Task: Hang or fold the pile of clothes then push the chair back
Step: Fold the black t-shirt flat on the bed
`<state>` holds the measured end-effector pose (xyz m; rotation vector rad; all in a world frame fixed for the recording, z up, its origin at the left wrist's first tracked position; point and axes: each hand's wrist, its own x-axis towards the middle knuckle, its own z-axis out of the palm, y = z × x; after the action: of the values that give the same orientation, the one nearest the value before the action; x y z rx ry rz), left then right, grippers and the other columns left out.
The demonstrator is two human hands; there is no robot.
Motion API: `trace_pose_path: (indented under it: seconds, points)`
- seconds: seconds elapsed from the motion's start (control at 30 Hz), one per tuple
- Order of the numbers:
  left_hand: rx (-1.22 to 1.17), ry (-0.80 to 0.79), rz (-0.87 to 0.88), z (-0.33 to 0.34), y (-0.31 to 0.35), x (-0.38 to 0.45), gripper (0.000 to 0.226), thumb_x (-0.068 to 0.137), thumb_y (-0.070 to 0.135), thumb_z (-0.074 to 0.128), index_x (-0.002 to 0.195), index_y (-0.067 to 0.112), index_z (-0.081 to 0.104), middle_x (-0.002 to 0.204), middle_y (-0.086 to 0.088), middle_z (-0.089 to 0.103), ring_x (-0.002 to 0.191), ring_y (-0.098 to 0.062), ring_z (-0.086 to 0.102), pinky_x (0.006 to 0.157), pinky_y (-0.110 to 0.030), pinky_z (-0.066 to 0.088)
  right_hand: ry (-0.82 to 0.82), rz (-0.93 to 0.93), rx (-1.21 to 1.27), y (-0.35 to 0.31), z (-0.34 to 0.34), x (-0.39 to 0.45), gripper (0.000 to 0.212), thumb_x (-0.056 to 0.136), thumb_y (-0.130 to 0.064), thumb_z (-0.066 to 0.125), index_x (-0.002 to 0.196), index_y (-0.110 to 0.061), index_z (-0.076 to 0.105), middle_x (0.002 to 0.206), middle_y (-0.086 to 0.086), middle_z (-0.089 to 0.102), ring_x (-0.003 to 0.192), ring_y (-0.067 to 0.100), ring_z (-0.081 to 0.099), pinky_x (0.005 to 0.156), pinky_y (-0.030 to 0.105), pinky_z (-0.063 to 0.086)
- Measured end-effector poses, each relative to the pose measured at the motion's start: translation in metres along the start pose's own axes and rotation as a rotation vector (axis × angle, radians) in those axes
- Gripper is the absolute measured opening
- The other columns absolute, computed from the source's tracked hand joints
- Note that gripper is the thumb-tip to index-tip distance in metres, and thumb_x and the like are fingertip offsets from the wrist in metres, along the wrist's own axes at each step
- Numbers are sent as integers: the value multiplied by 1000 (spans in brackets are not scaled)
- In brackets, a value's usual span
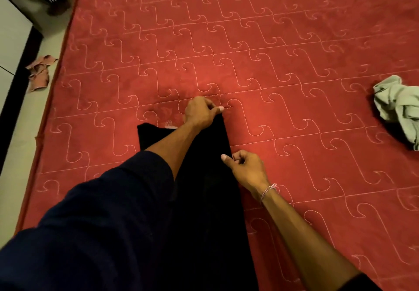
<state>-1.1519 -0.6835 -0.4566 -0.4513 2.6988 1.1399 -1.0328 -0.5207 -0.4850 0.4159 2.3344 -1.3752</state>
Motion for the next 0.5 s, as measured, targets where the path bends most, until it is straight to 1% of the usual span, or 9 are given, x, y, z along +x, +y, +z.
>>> trace_pose_path:
  seconds: [0.1, 0.2, 0.27, 0.3, 0.33, 0.37, 0.4, 0.47, 0.5]
  points:
    - [-23, 15, 56, 0, -3, -3, 28, 81, 45, 79, 87, 19, 76, 88, 0, 75, 83, -15, 70, 80, -39, 59, 23, -41, -19, 2, 3, -1, 35, 85, -42, 78, 77, -12, 62, 59, -10, 52, 50, 6, 44, 56, 26, 43]
    - [-42, 39, 102, -10, -5, -9, 30, 83, 40, 79, 95, 13, 73, 94, -3, 74, 85, -14, 68, 80, -33, 58, 67, -66, -43, 0, 2, -4, 34, 84, -44, 78, 82, -16, 60, 61, -10, 55, 51, 4, 47, 57, 23, 44]
    - [1, 107, 127, -21, -9, -16, 28, 85, 36, 78, 97, 12, 70, 92, -3, 73, 83, -14, 67, 78, -33, 58, 92, -44, 13, -2, 1, -5, 36, 82, -44, 79, 90, -18, 56, 66, -8, 58, 56, 6, 53, 63, 29, 49]
    - [29, 145, 130, -26, -12, -19, 27, 86, 35, 77, 97, 12, 68, 91, -2, 72, 82, -15, 67, 78, -35, 58, 89, -29, 64, -3, 0, -7, 37, 83, -45, 79, 92, -19, 53, 70, -7, 59, 57, 8, 54, 65, 32, 50]
    - [63, 176, 128, -31, -16, -25, 25, 88, 34, 75, 96, 12, 65, 89, -1, 70, 82, -16, 67, 77, -38, 58, 72, -26, 114, -6, -1, -13, 37, 84, -46, 77, 94, -21, 51, 73, -6, 59, 60, 9, 53, 66, 33, 49]
    - [108, 198, 112, -35, -19, -31, 24, 89, 35, 73, 95, 13, 64, 87, -1, 69, 81, -18, 66, 77, -40, 58, 54, -43, 144, -9, 0, -22, 36, 86, -46, 75, 95, -23, 50, 79, -6, 59, 64, 8, 53, 67, 31, 48]
    - [161, 211, 86, -40, -24, -39, 25, 91, 37, 71, 94, 13, 64, 86, -1, 68, 81, -19, 66, 76, -42, 58, 64, -95, 139, -10, 2, -37, 33, 89, -47, 72, 97, -24, 50, 85, -6, 59, 68, 8, 52, 69, 27, 46]
    - [266, 212, 26, -45, -31, -57, 30, 91, 43, 66, 92, 14, 65, 85, -3, 68, 81, -22, 67, 75, -40, 58, 173, -247, 63, -7, 7, -74, 26, 92, -42, 68, 99, -23, 52, 95, -7, 57, 80, 7, 54, 73, 20, 44]
    - [314, 209, 13, -47, -35, -68, 33, 92, 46, 64, 91, 13, 66, 85, -3, 68, 81, -23, 67, 73, -38, 57, 214, -299, 9, -6, 12, -96, 25, 93, -41, 68, 100, -23, 53, 97, -9, 55, 85, 7, 54, 74, 19, 45]
